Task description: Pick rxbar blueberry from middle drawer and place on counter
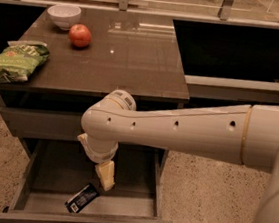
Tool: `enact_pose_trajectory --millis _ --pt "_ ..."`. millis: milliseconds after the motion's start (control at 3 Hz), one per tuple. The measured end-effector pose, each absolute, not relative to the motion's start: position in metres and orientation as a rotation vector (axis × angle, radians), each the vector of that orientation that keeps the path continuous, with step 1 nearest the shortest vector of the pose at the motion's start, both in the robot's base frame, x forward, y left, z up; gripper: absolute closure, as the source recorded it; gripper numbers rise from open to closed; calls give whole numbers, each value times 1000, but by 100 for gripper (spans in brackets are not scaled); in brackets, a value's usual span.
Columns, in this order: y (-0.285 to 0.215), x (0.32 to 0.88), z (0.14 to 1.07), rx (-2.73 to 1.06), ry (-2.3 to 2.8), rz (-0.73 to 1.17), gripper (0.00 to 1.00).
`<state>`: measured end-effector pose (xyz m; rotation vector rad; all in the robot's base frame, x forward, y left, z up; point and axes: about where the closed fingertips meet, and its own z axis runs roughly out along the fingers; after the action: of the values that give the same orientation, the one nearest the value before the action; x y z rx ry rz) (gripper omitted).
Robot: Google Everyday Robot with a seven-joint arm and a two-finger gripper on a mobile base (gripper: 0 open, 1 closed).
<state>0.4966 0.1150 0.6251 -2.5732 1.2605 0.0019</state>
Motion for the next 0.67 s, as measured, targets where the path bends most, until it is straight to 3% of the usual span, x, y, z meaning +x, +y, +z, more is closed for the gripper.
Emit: enact_pose_trajectory --millis 667 --pt "137 481 558 -2793 860 165 0"
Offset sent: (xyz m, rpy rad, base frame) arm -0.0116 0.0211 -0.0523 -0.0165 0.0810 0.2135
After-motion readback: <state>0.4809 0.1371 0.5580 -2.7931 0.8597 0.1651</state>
